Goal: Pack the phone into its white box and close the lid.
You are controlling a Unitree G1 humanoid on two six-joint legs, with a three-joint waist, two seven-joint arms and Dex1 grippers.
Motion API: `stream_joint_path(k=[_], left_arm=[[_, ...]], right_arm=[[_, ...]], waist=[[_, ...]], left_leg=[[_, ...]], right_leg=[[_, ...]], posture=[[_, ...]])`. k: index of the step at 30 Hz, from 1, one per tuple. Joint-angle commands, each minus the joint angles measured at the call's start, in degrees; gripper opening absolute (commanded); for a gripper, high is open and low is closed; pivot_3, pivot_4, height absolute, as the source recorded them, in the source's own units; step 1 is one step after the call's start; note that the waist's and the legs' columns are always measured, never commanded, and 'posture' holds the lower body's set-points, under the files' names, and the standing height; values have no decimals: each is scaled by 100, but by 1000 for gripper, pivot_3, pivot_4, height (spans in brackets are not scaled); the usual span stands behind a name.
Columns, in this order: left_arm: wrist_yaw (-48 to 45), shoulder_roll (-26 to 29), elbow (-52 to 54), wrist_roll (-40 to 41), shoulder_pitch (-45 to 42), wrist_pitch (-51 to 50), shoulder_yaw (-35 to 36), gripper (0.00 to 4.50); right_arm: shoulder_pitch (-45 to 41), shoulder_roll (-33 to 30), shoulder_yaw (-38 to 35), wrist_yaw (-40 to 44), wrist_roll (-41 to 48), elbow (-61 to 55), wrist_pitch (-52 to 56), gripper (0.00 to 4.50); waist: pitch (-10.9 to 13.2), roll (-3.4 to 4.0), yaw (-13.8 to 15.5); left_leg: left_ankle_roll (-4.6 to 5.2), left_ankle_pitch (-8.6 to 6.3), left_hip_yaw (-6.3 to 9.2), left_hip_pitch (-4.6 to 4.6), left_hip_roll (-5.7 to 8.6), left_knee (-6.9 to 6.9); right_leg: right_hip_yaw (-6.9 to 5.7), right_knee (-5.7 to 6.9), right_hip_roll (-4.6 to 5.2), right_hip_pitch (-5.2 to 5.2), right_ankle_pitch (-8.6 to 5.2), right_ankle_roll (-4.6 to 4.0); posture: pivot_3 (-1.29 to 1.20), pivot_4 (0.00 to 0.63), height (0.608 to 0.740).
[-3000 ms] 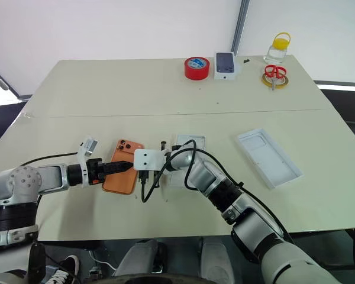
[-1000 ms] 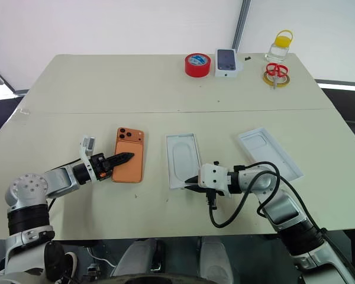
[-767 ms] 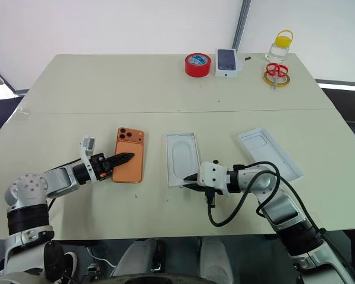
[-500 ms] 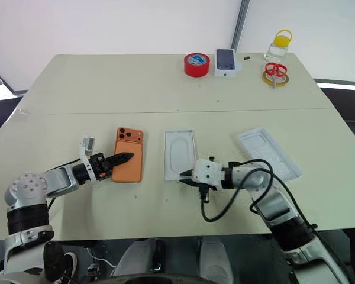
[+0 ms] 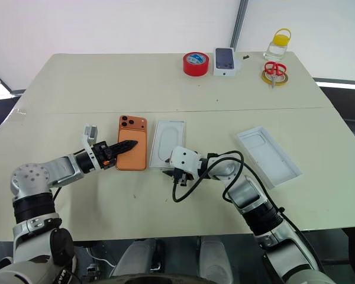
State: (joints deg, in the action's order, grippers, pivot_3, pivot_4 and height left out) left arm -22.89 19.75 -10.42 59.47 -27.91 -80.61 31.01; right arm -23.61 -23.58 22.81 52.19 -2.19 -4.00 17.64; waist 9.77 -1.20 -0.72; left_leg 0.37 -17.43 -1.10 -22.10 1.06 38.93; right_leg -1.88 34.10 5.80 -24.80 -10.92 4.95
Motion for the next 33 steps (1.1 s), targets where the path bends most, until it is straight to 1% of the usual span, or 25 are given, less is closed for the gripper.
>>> stream_joint_path(k=[1, 8, 12, 14, 18, 23, 25, 27, 32, 33], left_arm=[[-68, -54, 77, 155, -185, 53, -62, 0], [-50, -293, 35, 113, -457, 224, -252, 0], [332, -738, -59, -69, -841, 504, -448, 0], [385, -864, -114, -185, -880, 601, -571, 0], [541, -1018, -649, -515, -972, 834, -750, 0], [558, -1200, -892, -641, -1147, 813, -950, 0], [557, -1190, -927, -700, -1170, 743, -1015, 1029], [547, -1163, -904, -726, -1174, 598, -1096, 1865], [765, -1089, -838, -894, -1300, 296, -1201, 4287], [740, -1015, -692, -955, -1344, 240, -1358, 4406]], right_arm=[[-51, -57, -77, 49, 109, -299, 85, 2478], [-210, -215, -686, 252, 779, -765, 466, 2478], [-178, -670, -1345, 542, 1377, -951, 789, 2478], [-128, -929, -1486, 565, 1368, -776, 738, 2478], [-56, -1297, -1559, 410, 1035, -158, 290, 2478], [-13, -1171, -1575, 227, 1133, -180, 269, 2478], [31, -1153, -1557, 152, 1076, -190, 239, 2537], [78, -1151, -1578, 96, 1060, -164, 254, 2537], [110, -1131, -1531, -11, 969, -52, 134, 2537], [91, -1089, -1522, -26, 986, -36, 134, 2537]], waist=[[0, 0, 7], [2, -2, 15], [4, -4, 55], [4, -5, 98], [4, -5, 96], [19, -13, 105], [20, -13, 116], [19, -13, 119], [19, -12, 130], [19, -12, 124]], left_leg=[[0, 0, 0, -2, 1, 0], [1, 1, 1, -18, 5, 8], [1, 1, 4, -19, 5, 8], [3, 0, 4, -22, 8, 10], [7, -2, -1, -21, 7, 9], [8, 0, -2, -23, 1, 10], [8, 0, -1, -23, 1, 14], [8, 0, -1, -23, 2, 17], [8, 0, 0, -19, 2, 19], [7, 0, 1, -14, 2, 19]], right_leg=[[0, 0, 1, -1, 0, 0], [-1, -1, 1, -9, 1, 1], [-4, -2, 1, -9, 2, 2], [-5, -4, 1, -8, 2, 2], [-4, -7, 0, -9, 1, 2], [-4, -6, -10, -11, 1, 2], [-4, -6, -10, -10, 1, 2], [-2, -5, -10, -8, 2, 3], [-2, -4, -10, -2, 2, 3], [-2, -3, -10, 2, 1, 2]], posture=[[0, 150, 740], [0, 150, 740], [0, 150, 740], [0, 150, 740], [0, 150, 740], [0, 150, 740], [0, 150, 740], [0, 150, 740], [0, 150, 740], [0, 150, 740]])
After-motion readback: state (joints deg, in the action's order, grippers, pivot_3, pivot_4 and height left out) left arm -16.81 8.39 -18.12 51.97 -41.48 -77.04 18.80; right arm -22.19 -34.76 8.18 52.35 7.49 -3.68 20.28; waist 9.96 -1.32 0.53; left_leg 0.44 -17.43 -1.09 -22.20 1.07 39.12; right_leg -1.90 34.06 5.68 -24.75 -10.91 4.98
